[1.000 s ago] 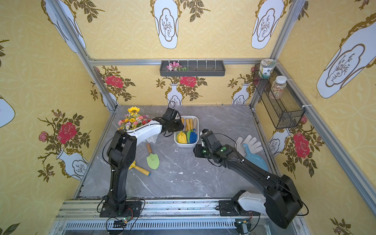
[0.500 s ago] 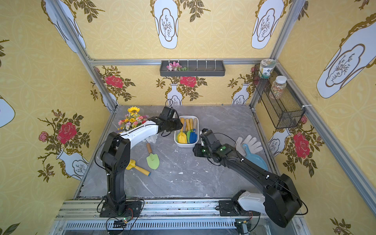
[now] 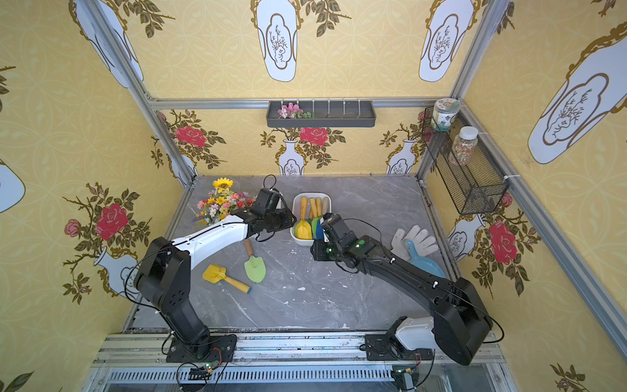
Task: Put the shovel into the storage box
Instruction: Pick up the shovel from the center of the board.
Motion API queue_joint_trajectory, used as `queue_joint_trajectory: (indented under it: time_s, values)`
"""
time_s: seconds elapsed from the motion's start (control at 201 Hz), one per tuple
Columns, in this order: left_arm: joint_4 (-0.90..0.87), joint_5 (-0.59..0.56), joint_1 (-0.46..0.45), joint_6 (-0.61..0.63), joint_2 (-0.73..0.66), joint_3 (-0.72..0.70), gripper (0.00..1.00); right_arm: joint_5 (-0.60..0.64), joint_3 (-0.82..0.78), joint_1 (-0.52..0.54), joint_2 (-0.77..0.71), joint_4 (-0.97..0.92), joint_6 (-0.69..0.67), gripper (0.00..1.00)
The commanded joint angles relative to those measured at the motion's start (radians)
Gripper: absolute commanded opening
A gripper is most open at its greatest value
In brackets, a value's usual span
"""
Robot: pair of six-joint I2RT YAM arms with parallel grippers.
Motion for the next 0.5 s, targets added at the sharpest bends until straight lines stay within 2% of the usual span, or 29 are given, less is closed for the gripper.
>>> queue_joint_trajectory:
  time_s: [0.0, 0.498]
  values:
    - [0.03, -0.011, 0.0, -0.033, -0.059, -0.075, 0.39, 0.018, 0.02, 0.024, 0.023, 0.014, -0.02, 0.47]
    - [0.032, -0.09, 0.0, -0.178, -0.369, -0.409, 0.37, -0.073, 0.089, 0.135, 0.148, 0.1, -0.069, 0.47]
